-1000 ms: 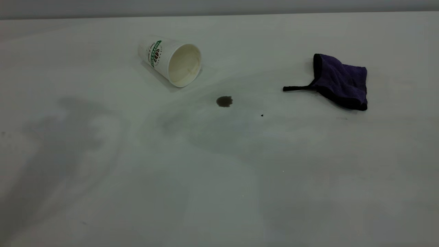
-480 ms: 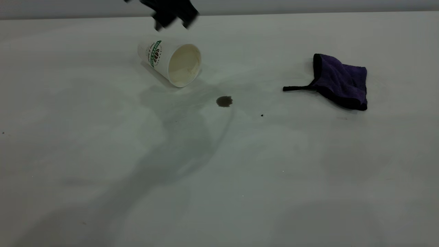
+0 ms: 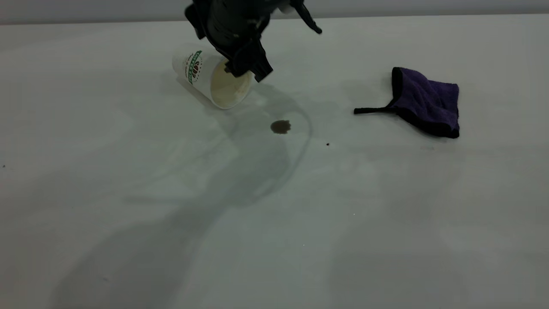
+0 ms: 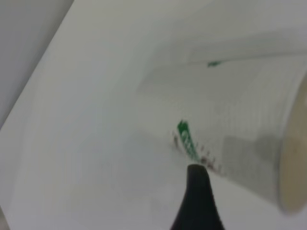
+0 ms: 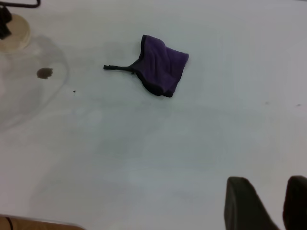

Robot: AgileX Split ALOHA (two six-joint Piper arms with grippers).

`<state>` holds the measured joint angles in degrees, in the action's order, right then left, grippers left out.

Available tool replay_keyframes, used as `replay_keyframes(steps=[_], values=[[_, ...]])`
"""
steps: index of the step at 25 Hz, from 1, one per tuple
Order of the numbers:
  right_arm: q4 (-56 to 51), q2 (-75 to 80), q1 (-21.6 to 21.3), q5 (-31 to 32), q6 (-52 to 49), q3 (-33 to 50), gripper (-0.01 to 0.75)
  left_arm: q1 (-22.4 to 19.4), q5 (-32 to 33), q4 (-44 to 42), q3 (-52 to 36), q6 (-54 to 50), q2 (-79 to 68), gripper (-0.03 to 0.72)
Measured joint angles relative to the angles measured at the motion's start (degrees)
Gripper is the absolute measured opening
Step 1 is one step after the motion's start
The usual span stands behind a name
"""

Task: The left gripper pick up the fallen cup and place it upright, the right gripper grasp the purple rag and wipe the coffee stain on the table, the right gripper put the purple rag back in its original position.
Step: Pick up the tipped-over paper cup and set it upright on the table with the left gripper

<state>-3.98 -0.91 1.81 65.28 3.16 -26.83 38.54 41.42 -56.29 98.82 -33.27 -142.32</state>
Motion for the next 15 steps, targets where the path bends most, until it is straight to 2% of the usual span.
replay_keyframes(steps=[6, 9, 12, 15], values=[[0.00, 0.00, 0.00, 0.00, 0.00, 0.00, 0.238, 0.00, -0.48, -6.20, 2.91, -0.64, -5.94, 0.623], [0.00, 0.00, 0.00, 0.00, 0.00, 0.00, 0.238, 0.00, -0.66, -11.34, 3.24, -2.95, -7.96, 0.565], [0.00, 0.00, 0.00, 0.00, 0.00, 0.00, 0.238, 0.00, -0.37, -16.76, 3.40, -6.16, -9.11, 0.447], [0.00, 0.00, 0.00, 0.00, 0.00, 0.00, 0.238, 0.00, 0.77, -20.97, 3.50, -8.07, -9.45, 0.237]])
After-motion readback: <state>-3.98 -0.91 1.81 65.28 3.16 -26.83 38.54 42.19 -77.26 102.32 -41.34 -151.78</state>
